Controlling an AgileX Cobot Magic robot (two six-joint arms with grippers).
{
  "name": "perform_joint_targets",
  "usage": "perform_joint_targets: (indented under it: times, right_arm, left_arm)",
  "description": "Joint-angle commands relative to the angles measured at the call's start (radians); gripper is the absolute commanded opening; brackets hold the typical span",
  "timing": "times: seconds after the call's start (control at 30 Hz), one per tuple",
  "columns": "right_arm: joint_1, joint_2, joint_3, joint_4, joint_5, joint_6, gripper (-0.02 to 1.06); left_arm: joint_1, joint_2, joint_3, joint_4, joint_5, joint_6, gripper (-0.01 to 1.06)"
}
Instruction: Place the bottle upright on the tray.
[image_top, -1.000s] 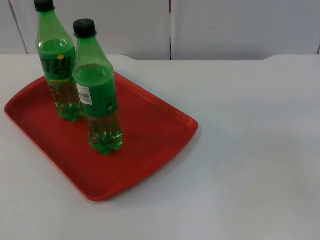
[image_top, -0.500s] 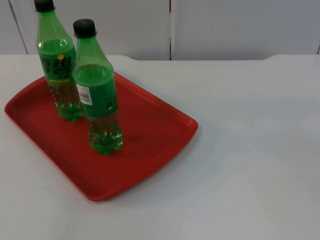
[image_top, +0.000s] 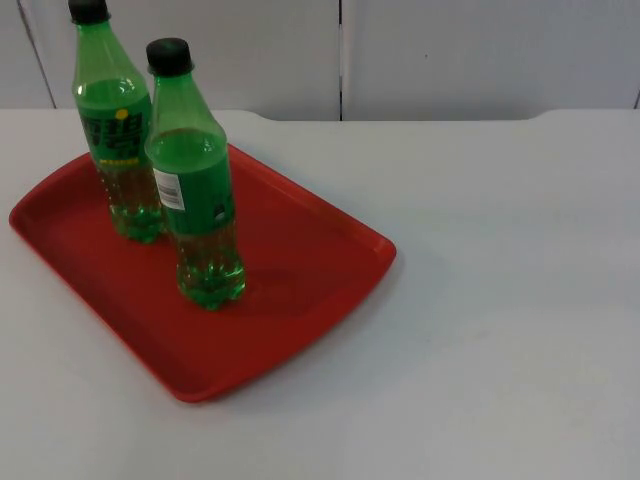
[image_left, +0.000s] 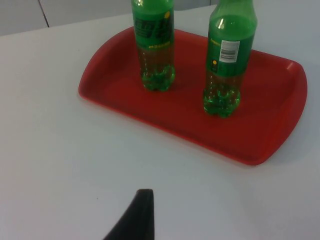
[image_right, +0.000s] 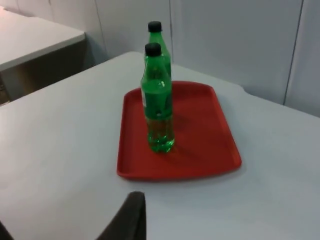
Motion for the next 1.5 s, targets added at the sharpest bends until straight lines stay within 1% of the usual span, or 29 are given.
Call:
perform_joint_targets:
  times: [0.0,0.07,0.1,0.23,0.5,0.73,1.47]
  right_arm:
    - [0.001,-0.046,0.002,0.013,0.058,-0.019,1.05]
    - [0.001,-0.081,0.002,0.011,0.096,-0.019,1.05]
    - [0.001,-0.081,0.002,0.011,0.096,-0.019,1.05]
    - [0.001,-0.081,0.015,0.011,0.168,-0.023,1.05]
    - [0.001,-0.081,0.024,0.007,0.200,-0.023,1.05]
    - [0.001,-0.081,0.050,0.003,0.249,-0.025,1.05]
    - [0.001,-0.081,0.049,0.006,0.249,-0.027,1.05]
  left_arm:
    - [-0.006,-0.004,0.007,0.003,-0.006,0.000,1.05]
    - [-0.006,-0.004,0.007,0.003,-0.006,0.000,1.05]
    - [-0.006,-0.004,0.007,0.003,-0.006,0.000,1.05]
    - [-0.006,-0.004,0.007,0.003,-0.006,0.000,1.05]
    - [-0.006,-0.004,0.007,0.003,-0.006,0.000,1.05]
    - [-0.006,-0.004,0.007,0.003,-0.006,0.000,1.05]
    - [-0.006,-0.004,0.007,0.003,-0.006,0.000,1.05]
